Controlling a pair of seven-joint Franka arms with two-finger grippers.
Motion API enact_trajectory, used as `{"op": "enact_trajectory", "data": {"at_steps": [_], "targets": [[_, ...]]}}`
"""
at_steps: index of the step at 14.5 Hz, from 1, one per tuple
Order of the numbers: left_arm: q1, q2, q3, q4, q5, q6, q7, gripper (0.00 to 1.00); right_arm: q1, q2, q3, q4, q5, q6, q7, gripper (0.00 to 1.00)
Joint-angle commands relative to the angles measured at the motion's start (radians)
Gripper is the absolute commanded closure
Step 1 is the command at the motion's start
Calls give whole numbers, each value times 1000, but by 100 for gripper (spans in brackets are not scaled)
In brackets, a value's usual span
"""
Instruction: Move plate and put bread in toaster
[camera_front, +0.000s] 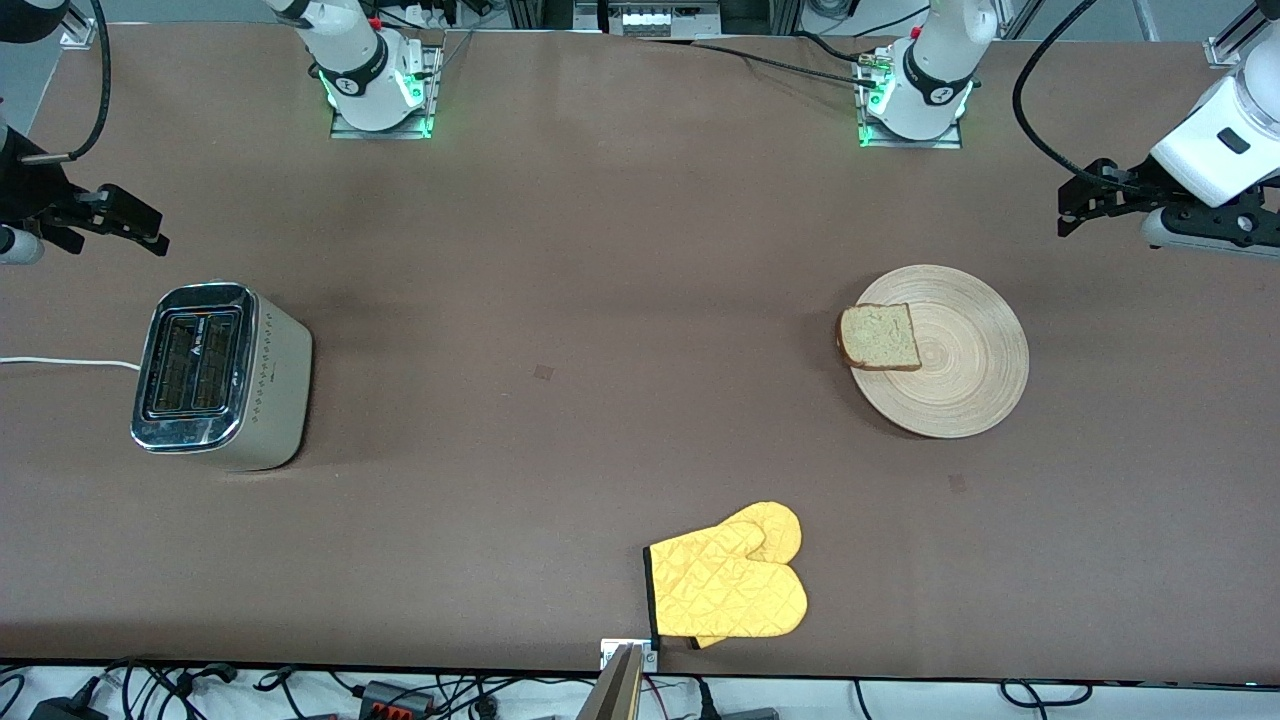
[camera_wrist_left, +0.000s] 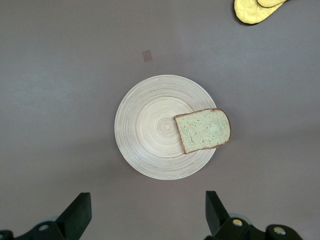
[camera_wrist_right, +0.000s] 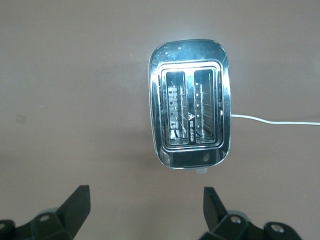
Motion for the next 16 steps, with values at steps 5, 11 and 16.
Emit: {"op": "enact_trajectory", "data": {"at_steps": [5,11,16], "targets": [[79,35,15,24,-107,-109,3,0,-2,-16,3,-14,-5,-2,-13,0],[292,211,15,22,-386,-200,60,0,-1,-8,3,-13,-5,-2,-12,0],[452,452,15,10,-558,-191,361,0,10,7,3,-13,-5,0,-10,0]]}}
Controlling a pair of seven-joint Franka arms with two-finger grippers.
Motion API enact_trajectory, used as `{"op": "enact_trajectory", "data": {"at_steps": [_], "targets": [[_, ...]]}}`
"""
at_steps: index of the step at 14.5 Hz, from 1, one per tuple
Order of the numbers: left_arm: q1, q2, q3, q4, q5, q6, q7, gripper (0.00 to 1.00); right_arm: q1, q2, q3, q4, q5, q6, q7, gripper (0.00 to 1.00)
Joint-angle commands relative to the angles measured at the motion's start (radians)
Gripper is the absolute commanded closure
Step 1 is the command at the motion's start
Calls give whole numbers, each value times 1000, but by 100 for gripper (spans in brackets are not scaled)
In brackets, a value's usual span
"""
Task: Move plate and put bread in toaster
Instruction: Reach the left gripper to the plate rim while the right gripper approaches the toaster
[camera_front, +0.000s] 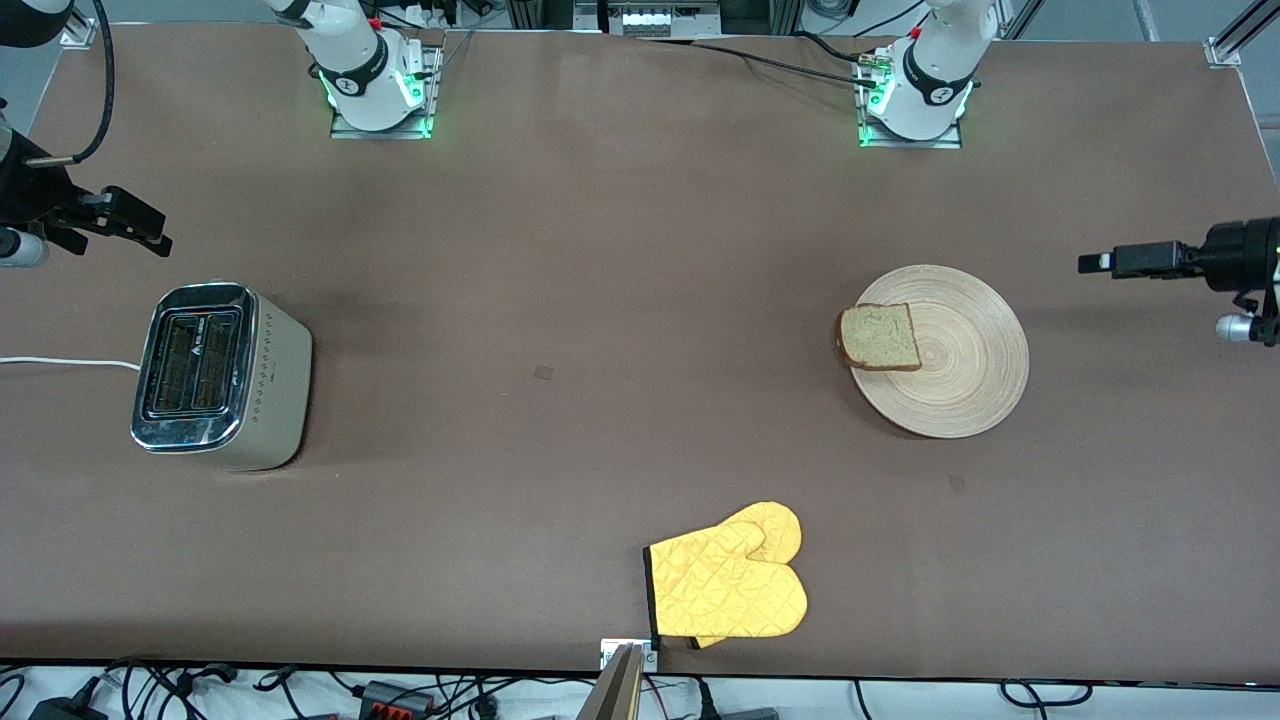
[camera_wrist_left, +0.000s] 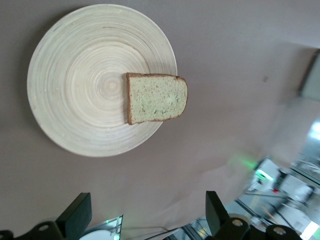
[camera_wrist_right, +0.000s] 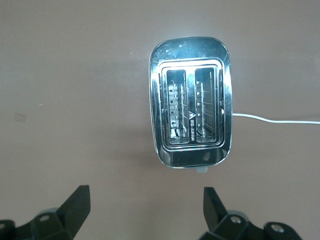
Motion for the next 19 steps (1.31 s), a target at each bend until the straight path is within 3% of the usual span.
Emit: {"op": "enact_trajectory", "data": {"at_steps": [1,5,11,16,17,19], "targets": [[51,139,-9,22,-69,-4,122,0,12,2,2,-9,-5,-1,-8,0],[102,297,-9,24,-87,100,333,0,19,2,2,-9,-3,6,5,0],[160,390,-12,28,-103,201,392,0,19,2,2,-9,-3,5,4,0],[157,466,-19,21,-167,264,556,1,20,0,2,-9,-5,9,-4,0],[151,473,-19,21,-173,267,561,7,20,0,2,-9,-2,11,-4,0],[148,486,-19,21,-173,289,562,29,20,2,2,-9,0,15,-2,0]]}}
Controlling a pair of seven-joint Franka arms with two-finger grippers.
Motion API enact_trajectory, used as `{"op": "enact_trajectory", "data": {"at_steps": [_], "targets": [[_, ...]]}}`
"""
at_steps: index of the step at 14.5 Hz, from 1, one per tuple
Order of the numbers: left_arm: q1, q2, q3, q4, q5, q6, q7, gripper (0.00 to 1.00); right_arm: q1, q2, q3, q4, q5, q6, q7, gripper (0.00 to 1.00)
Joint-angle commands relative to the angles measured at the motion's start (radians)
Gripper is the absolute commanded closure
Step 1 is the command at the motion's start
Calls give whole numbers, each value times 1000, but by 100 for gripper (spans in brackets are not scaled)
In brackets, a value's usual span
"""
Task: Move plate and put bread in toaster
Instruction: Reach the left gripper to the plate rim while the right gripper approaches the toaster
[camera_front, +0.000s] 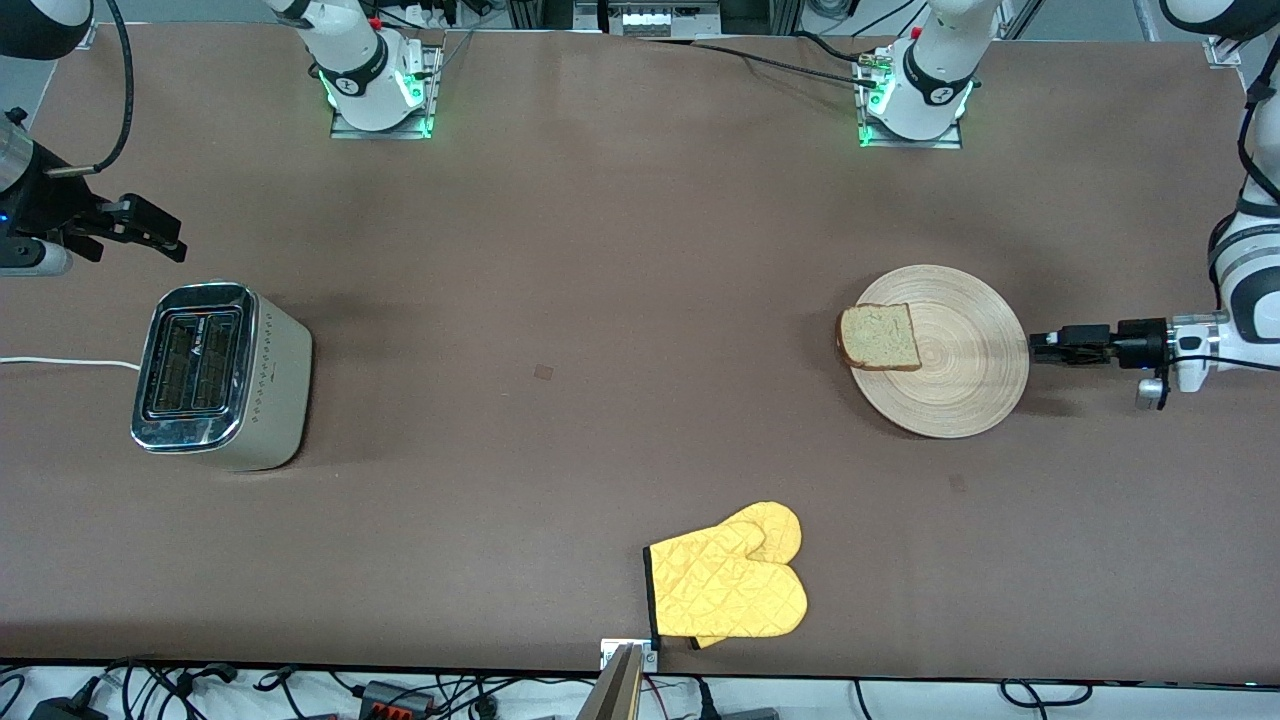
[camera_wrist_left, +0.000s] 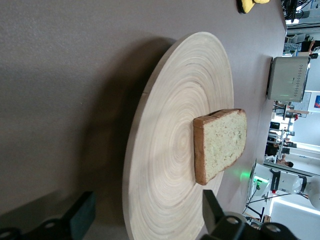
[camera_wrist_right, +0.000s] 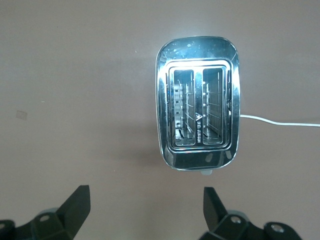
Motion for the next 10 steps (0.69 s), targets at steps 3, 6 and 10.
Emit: {"op": "enact_trajectory", "data": {"at_steps": [3,6,10], "targets": [[-4,32,-2,15,-21,8,89,47,5,-11,0,-8,0,10,-1,0],[-4,35,-2,15,-13,-4,94,73,5,-5,2,-8,0,18,-3,0],[-4,53,-2,15,-18,-9,153,77,11,-1,0,-8,0,16,-3,0]]}}
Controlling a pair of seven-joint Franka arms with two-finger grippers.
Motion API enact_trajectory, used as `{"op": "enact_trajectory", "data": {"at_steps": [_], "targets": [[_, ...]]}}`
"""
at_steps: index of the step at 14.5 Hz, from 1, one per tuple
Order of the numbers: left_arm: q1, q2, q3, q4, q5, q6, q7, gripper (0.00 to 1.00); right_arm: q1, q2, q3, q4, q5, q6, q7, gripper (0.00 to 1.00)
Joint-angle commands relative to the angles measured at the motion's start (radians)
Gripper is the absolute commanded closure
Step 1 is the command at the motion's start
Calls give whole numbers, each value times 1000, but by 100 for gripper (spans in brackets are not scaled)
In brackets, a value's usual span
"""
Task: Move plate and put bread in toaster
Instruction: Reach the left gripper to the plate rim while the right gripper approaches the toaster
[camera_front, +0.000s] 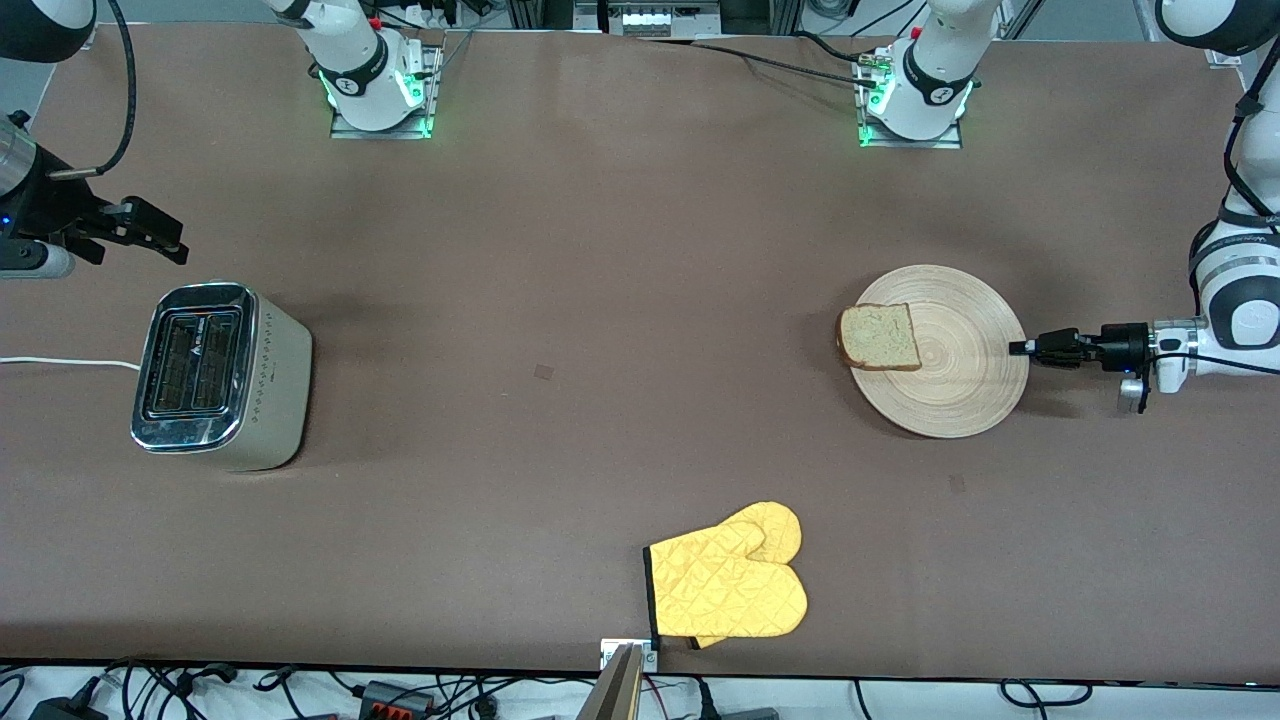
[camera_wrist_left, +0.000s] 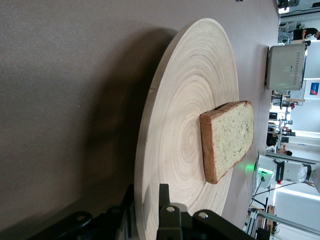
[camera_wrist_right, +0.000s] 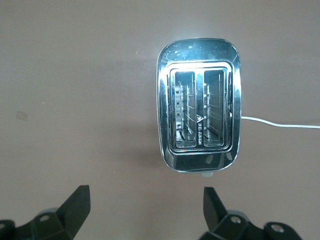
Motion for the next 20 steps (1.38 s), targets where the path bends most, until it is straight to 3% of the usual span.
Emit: {"op": "enact_trajectory", "data": {"at_steps": [1,6,13,17,20], "targets": [[-3,30,1,15,-19,-15,57,77,7,-8,0,-8,0,5,-3,0],[-4,33,-2,16,-20,-15,57,78,43,35,1,-8,3,13,10,0],[-3,32,-2,25,-19,-52,47,98,212,138,1,-8,4,85,238,0],[-3,24,-4,30,-22,-106,25,99,254,187,1,-7,7,119,266,0],[-3,12,-40,30,-51,-159,-122,99,292,239,1,-7,7,151,270,0]]}}
